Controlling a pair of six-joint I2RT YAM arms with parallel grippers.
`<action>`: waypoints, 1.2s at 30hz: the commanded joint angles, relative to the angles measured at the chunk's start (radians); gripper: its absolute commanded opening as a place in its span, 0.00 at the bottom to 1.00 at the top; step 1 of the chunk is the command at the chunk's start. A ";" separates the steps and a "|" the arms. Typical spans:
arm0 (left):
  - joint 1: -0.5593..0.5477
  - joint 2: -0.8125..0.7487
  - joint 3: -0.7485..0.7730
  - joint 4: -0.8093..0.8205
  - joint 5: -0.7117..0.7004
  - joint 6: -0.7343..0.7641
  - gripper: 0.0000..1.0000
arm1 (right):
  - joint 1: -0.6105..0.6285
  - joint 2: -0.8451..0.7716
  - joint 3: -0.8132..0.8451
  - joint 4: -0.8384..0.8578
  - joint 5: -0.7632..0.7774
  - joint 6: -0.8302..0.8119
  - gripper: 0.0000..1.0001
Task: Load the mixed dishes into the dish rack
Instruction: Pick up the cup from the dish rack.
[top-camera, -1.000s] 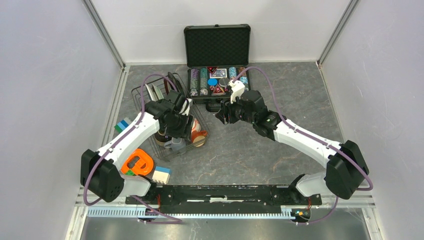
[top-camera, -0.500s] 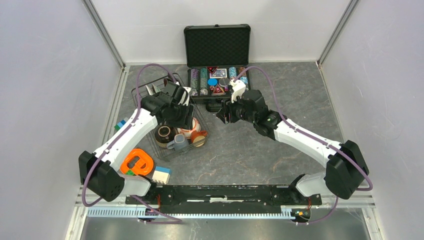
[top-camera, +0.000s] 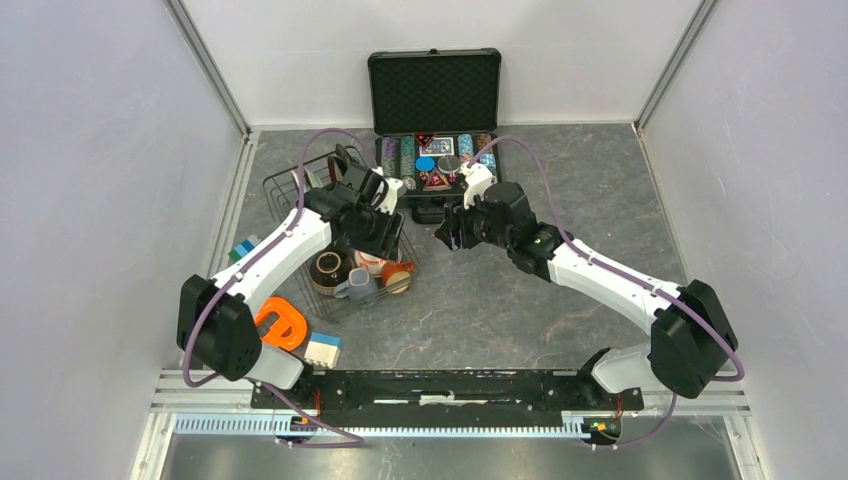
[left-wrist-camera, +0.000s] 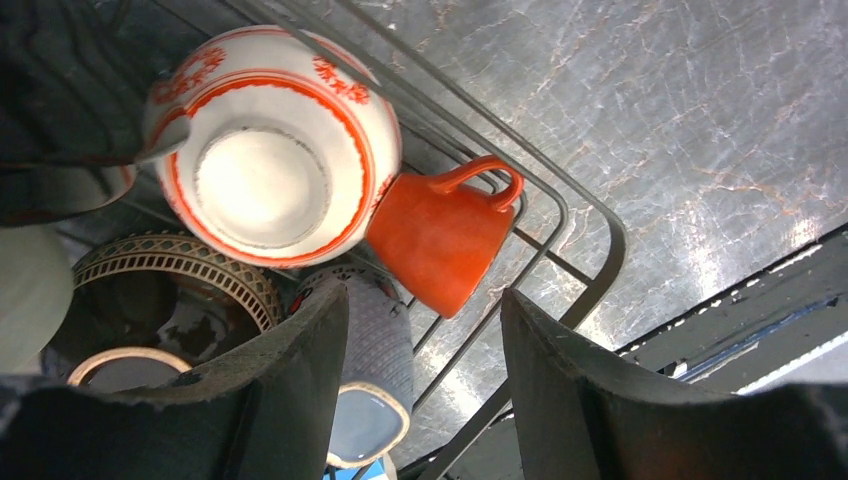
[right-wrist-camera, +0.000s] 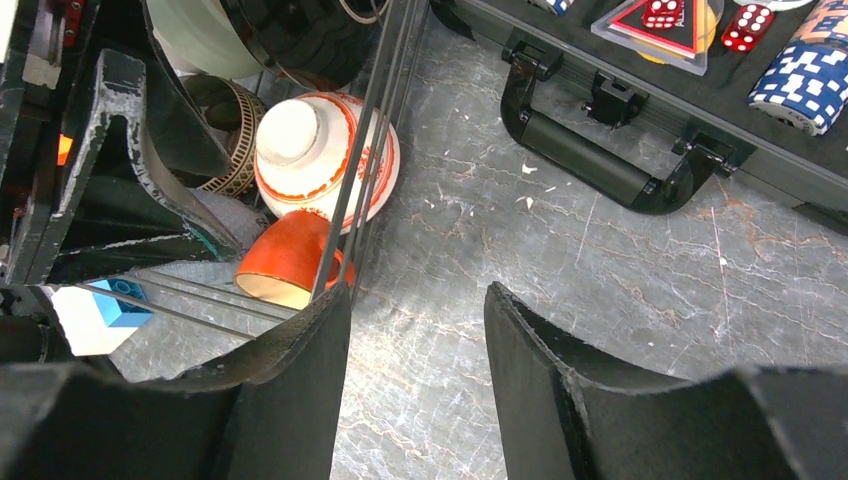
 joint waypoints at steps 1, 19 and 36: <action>-0.012 0.020 -0.016 0.064 0.078 0.067 0.63 | -0.008 -0.020 -0.015 0.028 0.009 -0.016 0.57; -0.133 0.131 -0.046 0.030 -0.134 0.089 0.55 | -0.019 -0.014 -0.030 0.027 -0.006 -0.023 0.57; -0.149 0.045 -0.065 0.084 -0.290 0.015 0.04 | -0.026 -0.022 -0.040 0.027 -0.006 -0.026 0.57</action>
